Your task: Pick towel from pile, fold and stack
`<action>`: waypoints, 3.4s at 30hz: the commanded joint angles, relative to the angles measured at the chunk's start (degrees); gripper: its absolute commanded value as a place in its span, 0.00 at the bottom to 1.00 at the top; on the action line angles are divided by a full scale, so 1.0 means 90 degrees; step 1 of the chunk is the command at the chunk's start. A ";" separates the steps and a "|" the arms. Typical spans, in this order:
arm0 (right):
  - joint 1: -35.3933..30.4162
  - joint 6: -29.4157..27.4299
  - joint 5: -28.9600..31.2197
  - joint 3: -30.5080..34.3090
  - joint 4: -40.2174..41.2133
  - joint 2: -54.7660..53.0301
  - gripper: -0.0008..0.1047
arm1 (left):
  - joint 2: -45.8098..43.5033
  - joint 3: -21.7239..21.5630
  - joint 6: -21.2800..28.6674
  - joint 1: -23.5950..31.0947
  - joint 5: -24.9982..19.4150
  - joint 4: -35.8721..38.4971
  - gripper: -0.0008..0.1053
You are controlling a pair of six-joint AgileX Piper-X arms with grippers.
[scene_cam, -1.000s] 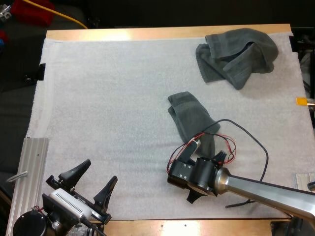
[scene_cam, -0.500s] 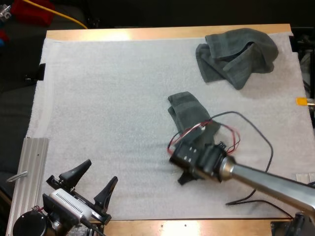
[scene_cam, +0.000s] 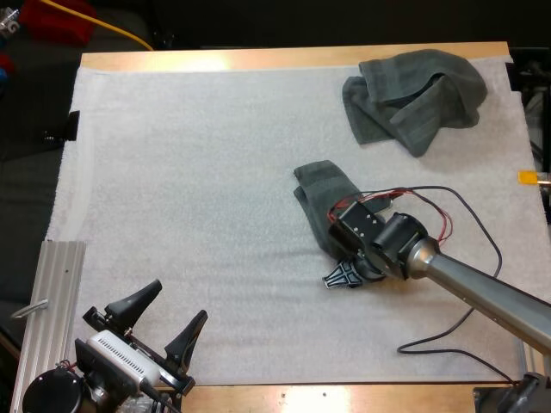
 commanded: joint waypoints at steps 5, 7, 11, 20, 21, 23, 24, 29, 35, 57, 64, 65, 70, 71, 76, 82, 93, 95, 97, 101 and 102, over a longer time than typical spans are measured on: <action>-0.0170 -0.0022 -0.0755 0.0669 -0.0129 -0.0051 0.50 | -0.0838 -0.0016 -0.0101 -0.0031 0.0038 -0.0087 0.67; -0.0170 -0.0025 -0.0746 0.0945 -0.0435 -0.0051 0.50 | -0.0838 -0.0016 -0.0101 -0.0031 0.0038 -0.0087 0.67; -0.0170 0.0022 -0.0667 0.1193 -0.0940 -0.0051 0.50 | -0.0838 -0.0016 -0.0101 -0.0031 0.0038 -0.0087 0.67; -0.0170 0.0203 -0.0359 0.1211 -0.1606 0.0038 0.50 | -0.0838 -0.0016 -0.0101 -0.0031 0.0038 -0.0087 0.67; -0.0170 0.0222 -0.0360 0.1211 -0.1605 0.0106 0.50 | -0.0838 -0.0016 -0.0101 -0.0031 0.0038 -0.0087 0.67; -0.0170 0.0304 -0.0360 0.1211 -0.1605 0.0250 0.50 | -0.0838 -0.0016 -0.0101 -0.0031 0.0038 -0.0087 0.67; -0.0170 0.0359 -0.0360 0.1211 -0.1605 0.0325 0.50 | -0.0838 -0.0016 -0.0101 -0.0031 0.0038 -0.0087 0.67; -0.0170 0.0544 -0.0193 0.1211 -0.1702 0.0492 0.49 | -0.0838 -0.0016 -0.0101 -0.0031 0.0038 -0.0087 0.67; -0.0170 0.0586 0.0041 0.1211 -0.1824 0.0489 0.36 | -0.0838 -0.0016 -0.0101 -0.0031 0.0038 -0.0087 0.67; -0.0170 0.0276 0.1002 0.1211 -0.1862 -0.0072 0.03 | -0.0838 -0.0016 -0.0101 -0.0031 0.0038 -0.0087 0.67; -0.0170 0.0229 0.0962 0.1211 -0.1780 -0.0379 0.02 | -0.0838 -0.0016 -0.0101 -0.0031 0.0038 -0.0087 0.67; -0.0170 0.0229 0.0934 0.1211 -0.1767 -0.0399 0.02 | -0.0838 -0.0016 -0.0101 -0.0031 0.0038 -0.0087 0.67; -0.0170 0.0241 0.0603 0.1211 -0.1753 -0.0443 0.09 | -0.0838 -0.0016 -0.0101 -0.0031 0.0038 -0.0087 0.67; -0.0170 0.0246 0.0581 0.1211 -0.1753 -0.0443 0.12 | -0.0838 -0.0016 -0.0101 -0.0031 0.0038 -0.0087 0.67; -0.0170 0.0273 0.0438 0.1211 -0.1753 -0.0443 0.15 | -0.0838 -0.0016 -0.0101 -0.0031 0.0038 -0.0087 0.67; -0.0170 0.0305 0.0397 0.1211 -0.1753 -0.0443 0.19 | -0.0838 -0.0016 -0.0101 -0.0031 0.0038 -0.0087 0.67; -0.0159 0.0291 0.0440 0.1211 -0.1737 -0.0476 0.02 | -0.0838 -0.0016 -0.0101 -0.0031 0.0038 -0.0087 0.67; -0.0155 0.0283 0.0440 0.1211 -0.1692 -0.0554 0.02 | -0.0838 -0.0016 -0.0101 -0.0031 0.0038 -0.0087 0.67; -0.0156 0.0181 0.0513 0.1177 -0.1567 -0.0715 0.02 | -0.0838 -0.0016 -0.0101 -0.0031 0.0038 -0.0087 0.67; -0.0156 -0.0171 0.0901 0.1022 -0.1250 -0.1089 0.02 | -0.0838 -0.0016 -0.0101 -0.0031 0.0038 -0.0087 0.67; -0.0156 -0.0274 0.0967 0.0926 -0.1139 -0.1225 0.02 | -0.0838 -0.0016 -0.0101 -0.0031 0.0038 -0.0087 0.67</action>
